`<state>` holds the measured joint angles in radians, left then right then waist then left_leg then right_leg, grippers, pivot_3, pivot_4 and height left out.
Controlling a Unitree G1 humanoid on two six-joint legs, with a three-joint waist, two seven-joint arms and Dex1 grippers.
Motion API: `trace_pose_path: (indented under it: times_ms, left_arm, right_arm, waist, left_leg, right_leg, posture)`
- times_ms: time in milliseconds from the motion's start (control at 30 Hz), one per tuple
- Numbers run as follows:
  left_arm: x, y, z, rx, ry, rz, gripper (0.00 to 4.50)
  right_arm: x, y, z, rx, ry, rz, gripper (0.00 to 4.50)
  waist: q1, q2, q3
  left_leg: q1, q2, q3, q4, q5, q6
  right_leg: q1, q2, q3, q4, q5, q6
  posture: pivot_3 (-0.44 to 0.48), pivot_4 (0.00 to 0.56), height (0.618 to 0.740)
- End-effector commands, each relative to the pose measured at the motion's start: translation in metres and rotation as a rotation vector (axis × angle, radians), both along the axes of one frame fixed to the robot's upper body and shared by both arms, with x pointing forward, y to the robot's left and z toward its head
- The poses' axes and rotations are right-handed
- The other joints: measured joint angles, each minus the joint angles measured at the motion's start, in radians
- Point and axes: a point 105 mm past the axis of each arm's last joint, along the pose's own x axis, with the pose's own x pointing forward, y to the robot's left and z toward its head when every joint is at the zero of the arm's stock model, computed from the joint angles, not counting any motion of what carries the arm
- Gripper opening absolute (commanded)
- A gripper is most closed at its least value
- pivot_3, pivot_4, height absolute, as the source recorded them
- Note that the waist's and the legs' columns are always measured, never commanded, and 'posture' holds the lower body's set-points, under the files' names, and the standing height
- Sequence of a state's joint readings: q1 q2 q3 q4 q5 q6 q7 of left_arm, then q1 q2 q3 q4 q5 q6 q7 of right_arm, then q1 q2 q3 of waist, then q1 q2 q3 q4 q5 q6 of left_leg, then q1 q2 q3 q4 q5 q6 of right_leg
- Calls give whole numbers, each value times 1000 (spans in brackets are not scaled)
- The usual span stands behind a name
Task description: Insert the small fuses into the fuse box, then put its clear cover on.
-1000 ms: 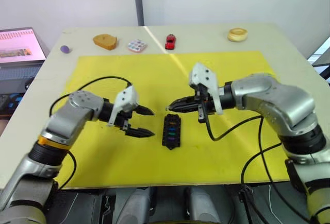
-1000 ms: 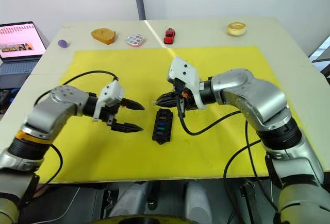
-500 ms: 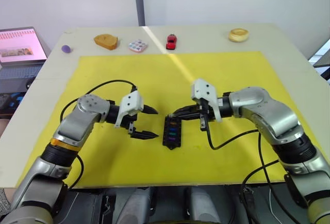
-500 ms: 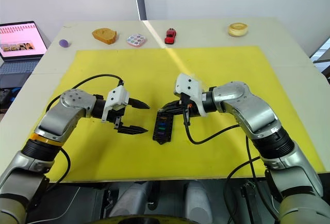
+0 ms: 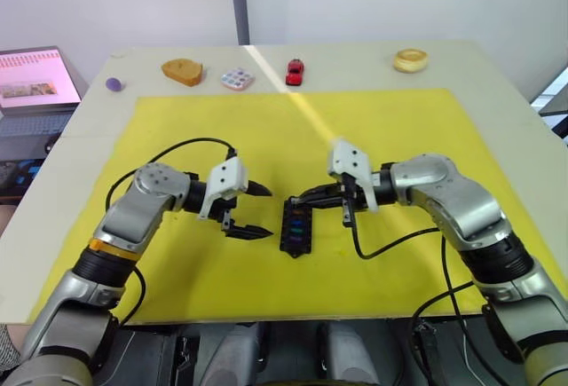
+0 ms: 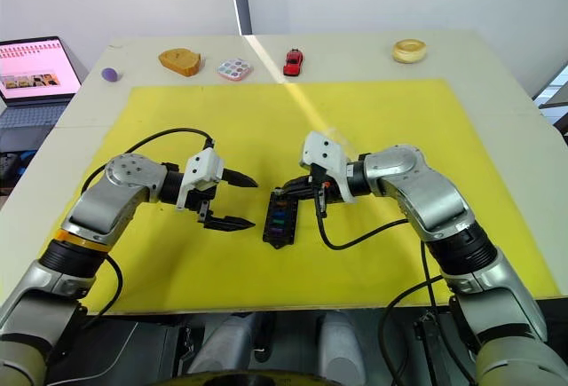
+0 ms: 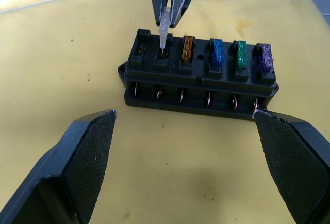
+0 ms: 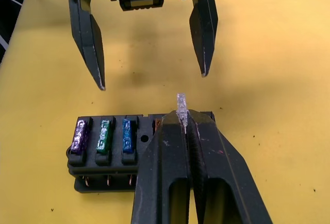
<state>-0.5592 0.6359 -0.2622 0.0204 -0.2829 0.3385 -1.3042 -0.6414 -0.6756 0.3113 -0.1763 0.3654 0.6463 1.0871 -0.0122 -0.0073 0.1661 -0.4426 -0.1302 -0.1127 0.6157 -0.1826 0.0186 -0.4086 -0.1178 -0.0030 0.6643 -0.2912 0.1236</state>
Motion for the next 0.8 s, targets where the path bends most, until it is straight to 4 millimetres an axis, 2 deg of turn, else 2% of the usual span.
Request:
trace_pose_path:
  times_ms: [33,400,800]
  left_arm:
    - [0,-2,6,-11,-29,-6,4451]
    - [1,-4,5,-6,-36,-7,4451]
    - [-3,-8,3,-12,-28,-18,4451]
  right_arm:
    - [-1,0,3,3,-22,19,0]
    - [0,-3,-8,-11,-17,7,0]
    - [3,-2,-3,4,-31,1,0]
  waist:
    - [0,0,0]
    - [0,0,0]
    - [-1,0,0]
  left_leg:
    - [0,0,0,0,0,0]
    - [0,0,0,0,0,0]
    - [0,0,0,0,0,0]
  right_leg:
    - [0,0,0,0,0,0]
    - [0,0,0,0,0,0]
    - [0,0,0,0,0,0]
  posture:
    - [0,150,740]
    - [0,150,740]
    - [0,150,740]
